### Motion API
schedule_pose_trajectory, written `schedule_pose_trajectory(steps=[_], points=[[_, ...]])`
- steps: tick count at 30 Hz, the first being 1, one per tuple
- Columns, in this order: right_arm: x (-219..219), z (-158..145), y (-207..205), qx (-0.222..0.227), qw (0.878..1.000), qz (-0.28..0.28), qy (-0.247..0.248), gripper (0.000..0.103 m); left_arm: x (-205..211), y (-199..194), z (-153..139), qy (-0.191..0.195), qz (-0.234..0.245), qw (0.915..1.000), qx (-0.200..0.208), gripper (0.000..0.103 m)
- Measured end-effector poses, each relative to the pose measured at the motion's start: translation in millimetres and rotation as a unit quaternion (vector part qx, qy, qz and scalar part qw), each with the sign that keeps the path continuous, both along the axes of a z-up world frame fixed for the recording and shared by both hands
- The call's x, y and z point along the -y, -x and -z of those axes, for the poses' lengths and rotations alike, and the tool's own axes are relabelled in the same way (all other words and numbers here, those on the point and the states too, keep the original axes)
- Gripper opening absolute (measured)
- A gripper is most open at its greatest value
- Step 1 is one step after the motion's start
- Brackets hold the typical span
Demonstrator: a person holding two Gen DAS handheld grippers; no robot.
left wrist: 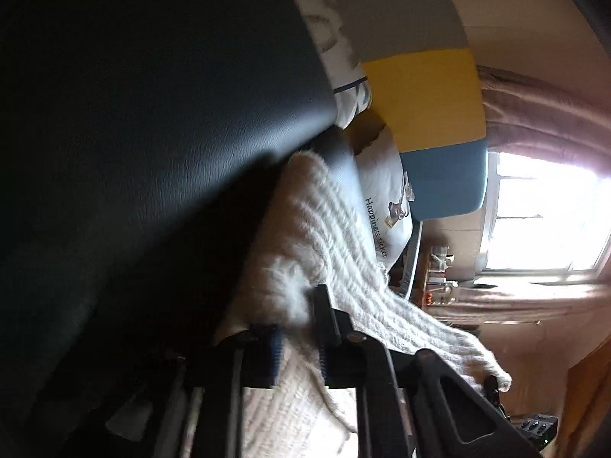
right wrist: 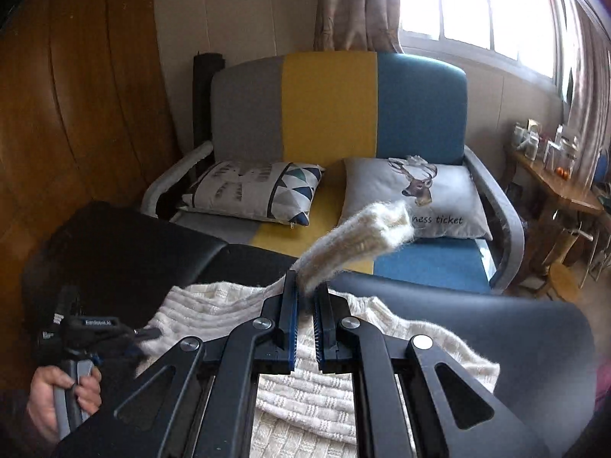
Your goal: Fold clothes
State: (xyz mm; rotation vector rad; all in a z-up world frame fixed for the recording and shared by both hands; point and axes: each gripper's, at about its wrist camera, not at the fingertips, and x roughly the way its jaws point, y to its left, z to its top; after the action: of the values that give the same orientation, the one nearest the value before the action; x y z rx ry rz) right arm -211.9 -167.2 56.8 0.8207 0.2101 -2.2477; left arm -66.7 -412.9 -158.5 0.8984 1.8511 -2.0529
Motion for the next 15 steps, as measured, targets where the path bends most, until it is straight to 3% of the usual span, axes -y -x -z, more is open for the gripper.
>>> schedule_pose_trajectory(steps=[3, 7, 10, 12, 14, 15], points=[[-6.3, 15.6, 2.6, 0.016, 1.000, 0.006, 0.000, 0.007, 4.8, -11.9, -16.4, 0.059, 0.010, 0.9980, -0.020, 0.006], [-16.3, 19.1, 5.4, 0.019, 1.000, 0.016, 0.002, 0.007, -3.7, -12.2, -26.3, 0.152, 0.059, 0.9864, 0.022, 0.006], [-30.6, 30.0, 12.8, 0.032, 0.999, 0.038, 0.003, 0.007, -8.5, 7.4, -8.1, 0.131, 0.098, 0.9848, 0.058, 0.011], [-36.9, 50.5, 18.7, 0.051, 0.997, 0.052, -0.014, 0.007, -3.2, -1.1, 6.8, 0.065, 0.076, 0.9942, 0.040, 0.014], [-44.5, 72.2, 24.6, 0.080, 0.994, 0.064, -0.024, 0.007, 2.1, -9.6, 21.5, -0.002, 0.054, 0.9983, 0.023, 0.017], [-48.1, 79.1, 26.3, 0.090, 0.993, 0.068, -0.024, 0.007, 2.2, -10.7, 20.3, -0.006, 0.047, 0.9986, 0.024, 0.017]])
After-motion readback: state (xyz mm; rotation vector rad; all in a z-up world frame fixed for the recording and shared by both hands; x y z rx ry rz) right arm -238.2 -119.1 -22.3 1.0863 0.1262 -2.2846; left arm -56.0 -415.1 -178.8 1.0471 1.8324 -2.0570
